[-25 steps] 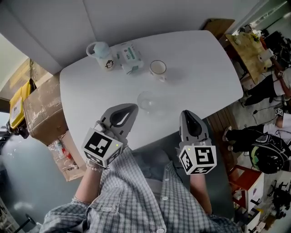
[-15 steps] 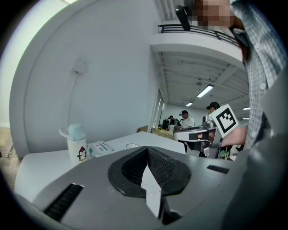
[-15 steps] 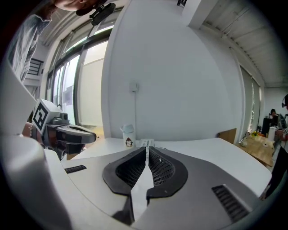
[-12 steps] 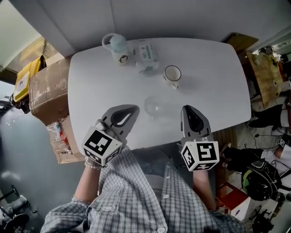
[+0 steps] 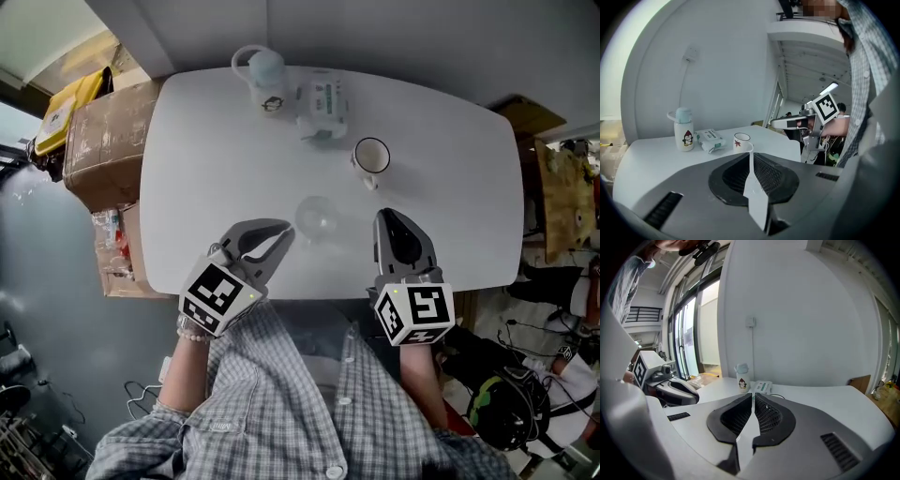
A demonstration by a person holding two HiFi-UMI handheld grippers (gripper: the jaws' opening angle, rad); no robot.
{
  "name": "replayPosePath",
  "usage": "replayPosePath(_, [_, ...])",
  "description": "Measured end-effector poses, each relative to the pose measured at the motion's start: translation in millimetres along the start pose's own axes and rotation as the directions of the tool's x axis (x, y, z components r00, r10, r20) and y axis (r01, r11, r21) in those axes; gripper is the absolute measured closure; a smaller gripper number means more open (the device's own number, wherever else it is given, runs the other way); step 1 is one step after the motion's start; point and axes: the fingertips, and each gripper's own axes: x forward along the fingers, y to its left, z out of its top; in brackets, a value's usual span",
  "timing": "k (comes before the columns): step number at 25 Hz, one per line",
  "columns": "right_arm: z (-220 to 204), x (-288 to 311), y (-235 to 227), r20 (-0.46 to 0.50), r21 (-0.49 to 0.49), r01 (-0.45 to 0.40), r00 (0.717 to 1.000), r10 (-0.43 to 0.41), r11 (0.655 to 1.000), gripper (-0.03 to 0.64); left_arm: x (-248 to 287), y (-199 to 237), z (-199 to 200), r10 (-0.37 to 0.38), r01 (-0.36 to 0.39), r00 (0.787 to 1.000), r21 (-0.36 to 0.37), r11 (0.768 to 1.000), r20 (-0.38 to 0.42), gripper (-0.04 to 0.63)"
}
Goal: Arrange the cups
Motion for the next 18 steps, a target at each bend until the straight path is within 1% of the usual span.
replayPosePath(4, [-4,9,-3,-0.016,-0.014,-0.048,0.999,0.048,0.999,0.583,7,-4,-15,0.025,-0.025,0.999,0.000,1.000,-0.044,0.584])
replayPosePath(10, [-11,20,-10,-0.049,-0.027,-0.112,0.993,0.111,0.993,0.583,16,-7,-40,0.065,-0.072,0.991,-0.052,0.996,-0.116,0.583])
replayPosePath(12, [-15,24,-13,-0.058,-0.030,-0.126,0.991,0.124,0.992,0.583,20,-7,-48,0.079,-0.088,0.988,-0.064,0.994,-0.134,0.583])
replayPosePath(18, [-24,28,-21,-0.076,-0.040,-0.150,0.986,0.147,0.988,0.583,31,-18,-68,0.087,-0.104,0.981,-0.090,0.990,-0.174,0.583])
